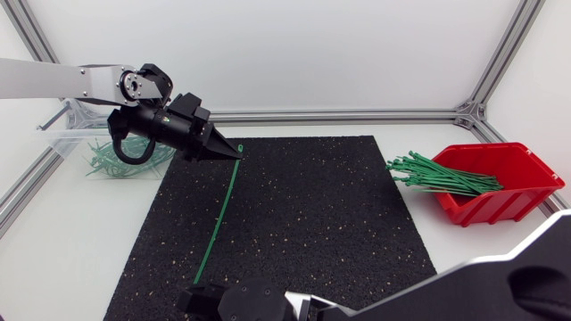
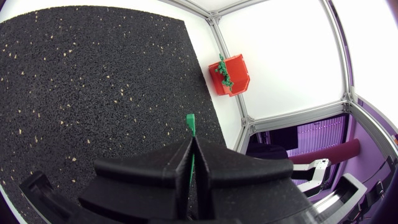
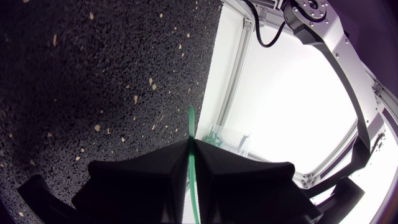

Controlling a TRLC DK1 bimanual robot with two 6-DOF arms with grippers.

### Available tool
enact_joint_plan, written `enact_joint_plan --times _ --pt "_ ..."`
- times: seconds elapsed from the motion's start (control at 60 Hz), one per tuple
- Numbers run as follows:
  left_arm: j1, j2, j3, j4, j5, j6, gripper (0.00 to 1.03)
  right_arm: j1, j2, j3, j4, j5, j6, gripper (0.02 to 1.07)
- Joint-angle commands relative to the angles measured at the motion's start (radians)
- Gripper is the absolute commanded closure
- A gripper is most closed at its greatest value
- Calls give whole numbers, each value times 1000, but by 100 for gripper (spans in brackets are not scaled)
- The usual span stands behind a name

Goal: Take a green cable tie from the red box, thread the tail through the head to close it, then place it in the transparent bin on the left.

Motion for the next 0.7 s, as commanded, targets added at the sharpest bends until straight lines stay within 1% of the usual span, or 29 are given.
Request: enact_joint_plan --times 0.0,0.117,0.2,0.317,0.383,0.5,0.6,0.683 --pt "1 10 20 -13 -5 6 100 12 25 4 20 4 -22 101" --pt "1 3 9 -13 -4 19 100 8 20 24 20 12 -11 101" --pt "6 -9 -3 -13 -4 40 100 5 4 38 16 13 29 101" --pt "18 -26 -29 -11 0 71 100 -9 -18 53 2 29 104 102" --pt "26 -35 -42 -11 3 88 100 -20 -41 70 -44 43 184 102" --pt "29 -56 -63 -10 6 112 100 -41 -98 93 -171 61 354 102" --pt "35 -86 -85 7 12 123 100 -77 -159 161 -415 59 604 102" --pt "35 -107 -112 41 13 121 100 -116 -188 201 -558 24 757 101"
